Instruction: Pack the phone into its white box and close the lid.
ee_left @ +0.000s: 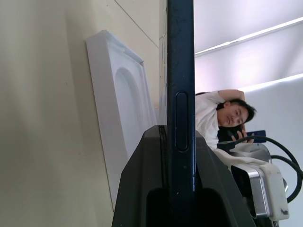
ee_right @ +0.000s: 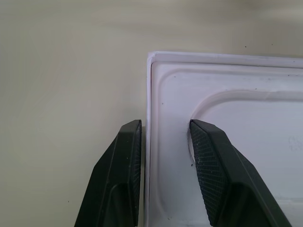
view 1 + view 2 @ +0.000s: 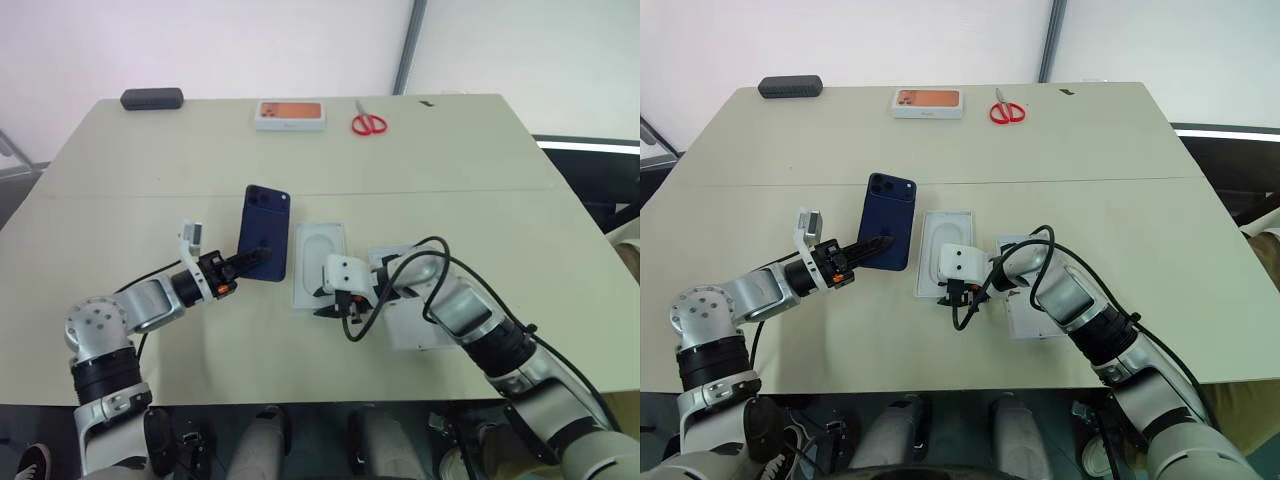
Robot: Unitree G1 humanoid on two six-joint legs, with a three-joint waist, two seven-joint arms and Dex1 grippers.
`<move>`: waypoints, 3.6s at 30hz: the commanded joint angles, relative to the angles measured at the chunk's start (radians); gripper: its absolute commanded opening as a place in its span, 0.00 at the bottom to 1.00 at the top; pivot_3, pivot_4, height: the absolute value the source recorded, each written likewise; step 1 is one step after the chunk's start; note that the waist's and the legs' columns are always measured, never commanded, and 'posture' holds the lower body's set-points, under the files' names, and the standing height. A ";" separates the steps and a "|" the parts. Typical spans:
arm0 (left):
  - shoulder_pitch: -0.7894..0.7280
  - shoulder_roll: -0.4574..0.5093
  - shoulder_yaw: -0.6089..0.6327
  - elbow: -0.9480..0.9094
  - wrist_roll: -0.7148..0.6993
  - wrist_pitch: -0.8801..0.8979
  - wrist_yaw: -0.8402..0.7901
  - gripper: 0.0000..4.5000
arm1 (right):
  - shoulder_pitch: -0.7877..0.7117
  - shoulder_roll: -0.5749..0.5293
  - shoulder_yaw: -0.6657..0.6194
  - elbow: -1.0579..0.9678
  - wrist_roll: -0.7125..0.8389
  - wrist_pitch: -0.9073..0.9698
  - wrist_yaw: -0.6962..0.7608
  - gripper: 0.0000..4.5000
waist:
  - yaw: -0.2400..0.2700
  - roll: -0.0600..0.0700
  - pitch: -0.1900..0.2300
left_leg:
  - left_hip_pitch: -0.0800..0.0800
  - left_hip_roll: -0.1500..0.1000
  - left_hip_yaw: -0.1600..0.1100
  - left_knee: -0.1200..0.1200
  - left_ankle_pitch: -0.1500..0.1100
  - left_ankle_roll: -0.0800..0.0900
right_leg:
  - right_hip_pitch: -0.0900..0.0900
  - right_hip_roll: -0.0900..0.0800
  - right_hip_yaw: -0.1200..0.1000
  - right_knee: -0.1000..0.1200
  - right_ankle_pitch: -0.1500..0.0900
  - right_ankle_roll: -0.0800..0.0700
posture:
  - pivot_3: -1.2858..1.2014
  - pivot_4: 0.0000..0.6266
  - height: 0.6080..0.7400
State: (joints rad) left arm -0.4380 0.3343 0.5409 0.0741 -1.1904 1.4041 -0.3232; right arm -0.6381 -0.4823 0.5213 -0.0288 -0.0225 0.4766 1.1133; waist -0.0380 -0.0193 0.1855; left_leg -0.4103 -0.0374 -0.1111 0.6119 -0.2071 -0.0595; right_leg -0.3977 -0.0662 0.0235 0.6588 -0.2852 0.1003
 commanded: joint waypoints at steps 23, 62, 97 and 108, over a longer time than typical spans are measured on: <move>0.000 -0.029 -0.023 -0.044 -0.088 -0.058 0.046 0.02 | -0.069 0.080 -0.069 0.060 -0.010 -0.012 -0.051 0.99 | 0.000 0.000 0.000 | 0.000 0.000 0.000 0.000 0.000 -0.001 | 0.000 0.001 0.000 0.000 0.000 0.000 | 0.52 0.24 1.00; 0.028 0.044 -0.188 -0.100 -0.014 -0.129 0.027 0.99 | -0.006 -0.016 -0.273 0.033 0.163 0.037 -0.102 1.00 | 0.021 0.000 0.000 | 0.000 0.000 0.001 -0.001 0.000 0.000 | 0.002 0.001 0.000 -0.004 0.000 -0.001 | 0.52 0.24 1.00; -0.018 0.041 -0.471 -0.104 0.346 -0.254 -0.181 0.00 | 0.071 -0.055 -0.219 -0.031 0.104 -0.044 -0.063 0.00 | 0.026 0.000 0.001 | -0.001 0.000 0.000 -0.001 -0.001 0.001 | 0.002 0.000 0.000 -0.007 0.000 0.000 | 0.52 0.24 1.00; 0.022 -0.105 -0.520 -0.199 0.367 -0.193 -0.136 0.00 | 0.187 -0.172 -0.286 -0.183 0.137 0.069 -0.041 0.00 | 0.026 0.001 0.001 | -0.001 0.000 0.001 -0.001 -0.001 0.001 | 0.002 0.000 0.000 -0.007 0.000 0.000 | 0.52 0.24 1.00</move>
State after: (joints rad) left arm -0.4065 0.2729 0.0884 -0.0727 -0.7924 1.2032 -0.4342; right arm -0.4460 -0.6705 0.2424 -0.1462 0.0676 0.5619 1.0671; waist -0.0121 -0.0187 0.1864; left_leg -0.4117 -0.0375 -0.1104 0.6113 -0.2077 -0.0585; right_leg -0.3957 -0.0662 0.0230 0.6519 -0.2850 0.1001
